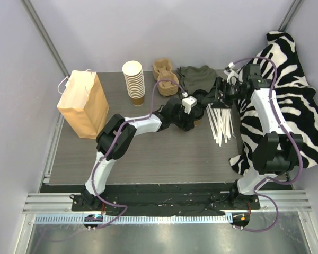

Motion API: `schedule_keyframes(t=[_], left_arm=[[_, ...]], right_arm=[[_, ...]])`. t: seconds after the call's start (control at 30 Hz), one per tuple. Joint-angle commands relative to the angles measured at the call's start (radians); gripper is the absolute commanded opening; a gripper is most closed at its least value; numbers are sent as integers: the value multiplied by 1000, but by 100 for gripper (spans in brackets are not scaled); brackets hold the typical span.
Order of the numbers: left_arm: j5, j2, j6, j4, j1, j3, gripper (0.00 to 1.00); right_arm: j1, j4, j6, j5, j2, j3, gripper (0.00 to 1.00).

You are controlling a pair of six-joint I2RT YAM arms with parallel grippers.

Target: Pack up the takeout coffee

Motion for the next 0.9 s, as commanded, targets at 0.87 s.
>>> schedule_keyframes(t=[0.87], left_arm=[[238,-955,158,-837,113,-230,84]], right_arm=[[294,370,192,476,619,761,48]])
